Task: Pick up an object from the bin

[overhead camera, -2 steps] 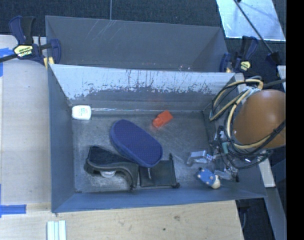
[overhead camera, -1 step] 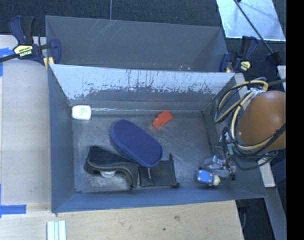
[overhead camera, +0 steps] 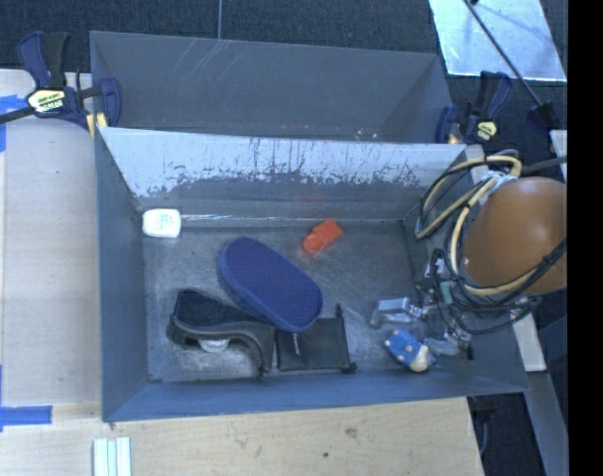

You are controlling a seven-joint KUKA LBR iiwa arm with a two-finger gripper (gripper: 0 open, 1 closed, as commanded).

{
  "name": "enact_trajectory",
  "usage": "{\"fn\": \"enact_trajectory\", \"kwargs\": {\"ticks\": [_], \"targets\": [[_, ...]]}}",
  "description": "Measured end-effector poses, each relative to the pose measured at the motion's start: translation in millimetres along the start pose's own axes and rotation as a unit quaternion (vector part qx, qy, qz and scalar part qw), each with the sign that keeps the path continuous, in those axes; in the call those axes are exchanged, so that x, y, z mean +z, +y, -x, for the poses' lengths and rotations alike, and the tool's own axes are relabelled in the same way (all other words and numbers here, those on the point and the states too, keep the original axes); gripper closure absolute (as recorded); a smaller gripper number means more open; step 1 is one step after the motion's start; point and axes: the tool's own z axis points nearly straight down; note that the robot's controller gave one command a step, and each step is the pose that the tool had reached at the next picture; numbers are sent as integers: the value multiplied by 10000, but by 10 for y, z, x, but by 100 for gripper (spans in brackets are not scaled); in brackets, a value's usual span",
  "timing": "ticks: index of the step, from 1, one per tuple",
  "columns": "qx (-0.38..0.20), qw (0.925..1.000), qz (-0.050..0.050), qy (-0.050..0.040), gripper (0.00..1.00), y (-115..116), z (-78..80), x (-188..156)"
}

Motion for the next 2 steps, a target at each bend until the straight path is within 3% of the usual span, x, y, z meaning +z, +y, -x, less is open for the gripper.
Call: {"fn": "enact_trajectory", "kwargs": {"ticks": [1,2], "targets": [[24,9999,-47,103,100,-46,-139,11],[5,10000,-45,35,0,-33,-58,-10]]}}
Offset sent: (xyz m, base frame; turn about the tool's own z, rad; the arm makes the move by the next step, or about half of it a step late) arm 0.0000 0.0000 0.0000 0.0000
